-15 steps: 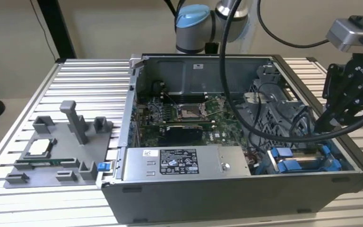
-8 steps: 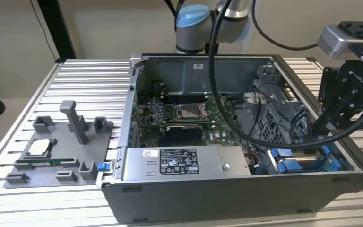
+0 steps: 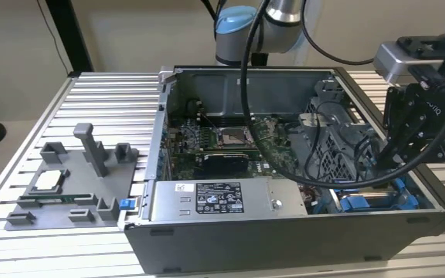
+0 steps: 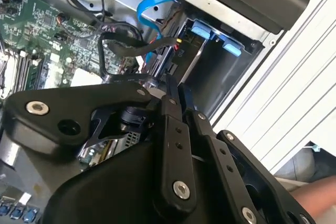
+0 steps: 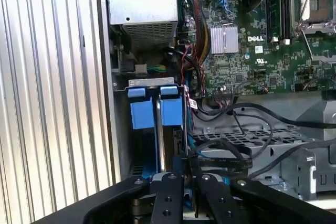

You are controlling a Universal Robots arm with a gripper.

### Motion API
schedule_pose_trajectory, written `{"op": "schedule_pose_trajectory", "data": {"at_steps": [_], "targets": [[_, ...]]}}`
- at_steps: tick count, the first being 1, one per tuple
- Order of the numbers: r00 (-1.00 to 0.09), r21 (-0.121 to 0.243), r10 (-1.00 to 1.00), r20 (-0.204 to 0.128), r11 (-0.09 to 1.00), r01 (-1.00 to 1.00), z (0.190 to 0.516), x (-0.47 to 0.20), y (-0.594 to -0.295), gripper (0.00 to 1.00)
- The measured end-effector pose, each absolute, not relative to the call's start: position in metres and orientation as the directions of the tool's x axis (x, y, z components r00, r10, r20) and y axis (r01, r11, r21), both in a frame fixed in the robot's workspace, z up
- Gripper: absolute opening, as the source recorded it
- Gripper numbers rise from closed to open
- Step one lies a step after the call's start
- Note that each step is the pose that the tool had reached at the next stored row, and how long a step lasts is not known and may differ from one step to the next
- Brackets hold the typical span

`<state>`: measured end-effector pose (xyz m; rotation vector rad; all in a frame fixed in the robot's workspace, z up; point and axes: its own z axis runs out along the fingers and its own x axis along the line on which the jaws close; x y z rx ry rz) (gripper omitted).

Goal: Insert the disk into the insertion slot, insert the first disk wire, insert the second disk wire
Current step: 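Insert the second disk wire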

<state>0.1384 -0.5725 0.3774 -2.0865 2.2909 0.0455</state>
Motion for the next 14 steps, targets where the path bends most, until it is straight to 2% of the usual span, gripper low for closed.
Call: {"op": "schedule_pose_trajectory", "data": {"at_steps": [8, 14], "targets": [[-0.088, -0.065, -0.995, -0.057, 0.091, -0.994, 0.372, 0.125, -0.573, 0.00], [-0.088, -0.066, -0.995, -0.057, 0.091, -0.994, 0.372, 0.125, -0.573, 0.00]]}}
